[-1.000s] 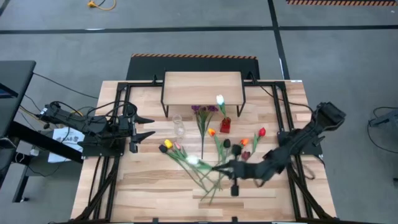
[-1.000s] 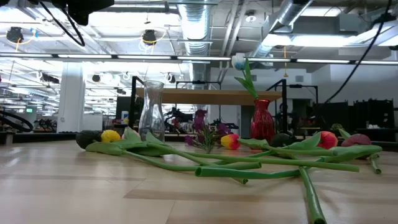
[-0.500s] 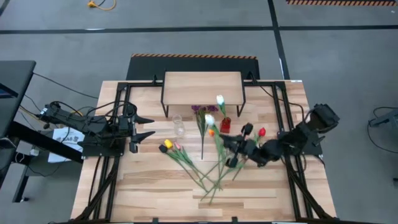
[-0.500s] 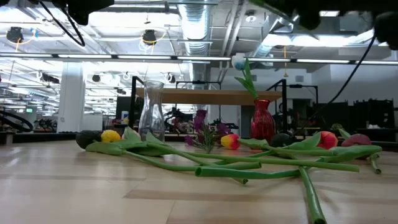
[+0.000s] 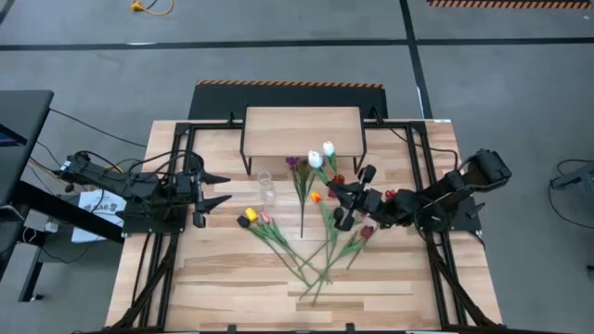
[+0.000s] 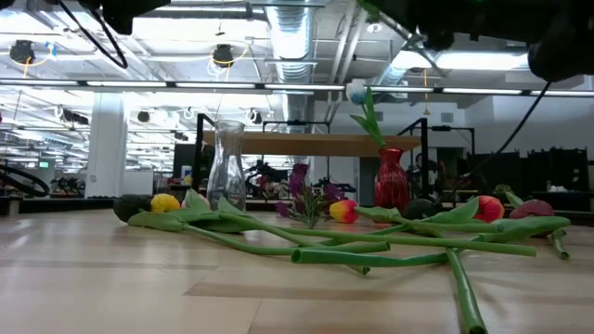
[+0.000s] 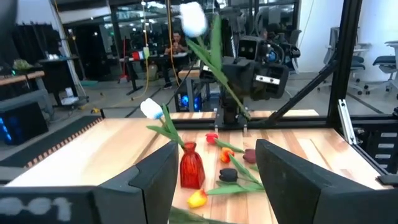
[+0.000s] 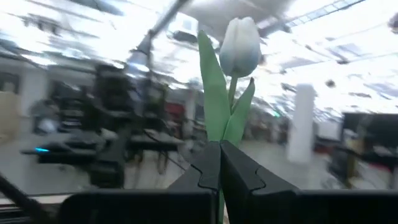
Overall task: Pick and place flowers into a vace then onto a shelf
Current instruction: Put the white blue flower into the red flower vase
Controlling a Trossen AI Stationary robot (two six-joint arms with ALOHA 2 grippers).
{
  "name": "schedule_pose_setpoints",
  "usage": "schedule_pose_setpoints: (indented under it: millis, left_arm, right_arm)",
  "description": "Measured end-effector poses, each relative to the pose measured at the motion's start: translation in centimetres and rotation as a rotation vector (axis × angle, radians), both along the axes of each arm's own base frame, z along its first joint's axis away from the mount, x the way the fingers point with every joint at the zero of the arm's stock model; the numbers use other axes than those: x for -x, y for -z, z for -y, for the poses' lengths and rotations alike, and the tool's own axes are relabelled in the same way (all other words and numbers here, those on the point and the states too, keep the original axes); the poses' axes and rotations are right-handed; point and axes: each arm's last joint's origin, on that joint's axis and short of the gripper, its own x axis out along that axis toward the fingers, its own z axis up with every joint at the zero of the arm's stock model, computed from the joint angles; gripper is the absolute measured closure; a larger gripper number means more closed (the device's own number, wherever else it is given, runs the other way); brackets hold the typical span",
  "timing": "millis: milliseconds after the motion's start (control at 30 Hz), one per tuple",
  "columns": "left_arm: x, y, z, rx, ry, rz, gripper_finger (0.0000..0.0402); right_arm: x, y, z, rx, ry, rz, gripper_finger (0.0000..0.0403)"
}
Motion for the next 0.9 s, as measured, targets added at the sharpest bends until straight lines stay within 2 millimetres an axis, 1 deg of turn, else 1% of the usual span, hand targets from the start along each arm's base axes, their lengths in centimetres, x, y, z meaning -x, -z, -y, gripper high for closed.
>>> schedule_pose_setpoints:
  millis: [167, 233, 333, 467, 600, 733, 800, 900]
  left_arm:
    - [-0.9, -0.6, 0.4, 0.01, 0.034, 0.07, 0.0196]
    - [-1.7, -0.8, 0.7, -0.002, 0.046, 0.095, 0.0196]
    - [-3.2, -0.9, 1.3, -0.012, 0.041, 0.132, 0.0196]
    - [-5.7, -0.6, 1.6, -0.04, 0.001, 0.193, 0.0196]
    - [-8.4, 0.5, 1.3, -0.033, -0.052, 0.227, 0.0196]
    - [-11.3, 1.6, 1.0, -0.018, 0.0, 0.22, 0.0196]
    - [-12.8, 1.9, 1.0, -0.009, 0.038, 0.217, 0.0196]
    - [-14.7, 2.0, 1.2, -0.01, 0.039, 0.216, 0.0196]
  right_arm:
    - [0.1, -0.8, 0.2, 0.063, -0.106, 0.045, 0.0403]
    - [0.0, -1.3, 0.3, 0.077, -0.123, 0.069, 0.0403]
    - [-0.3, -1.5, 0.1, 0.078, -0.156, 0.083, 0.0403]
    - [-0.9, -2.0, -0.2, 0.095, -0.196, 0.104, 0.0403]
    - [-1.1, -2.4, -0.4, 0.115, -0.235, 0.125, 0.0403]
    - [-1.1, -2.4, -0.9, 0.136, -0.3, 0.13, 0.0403]
    - [-1.1, -2.3, -1.2, 0.143, -0.32, 0.115, 0.0403]
    - [-1.2, -2.1, -1.5, 0.147, -0.332, 0.092, 0.0403]
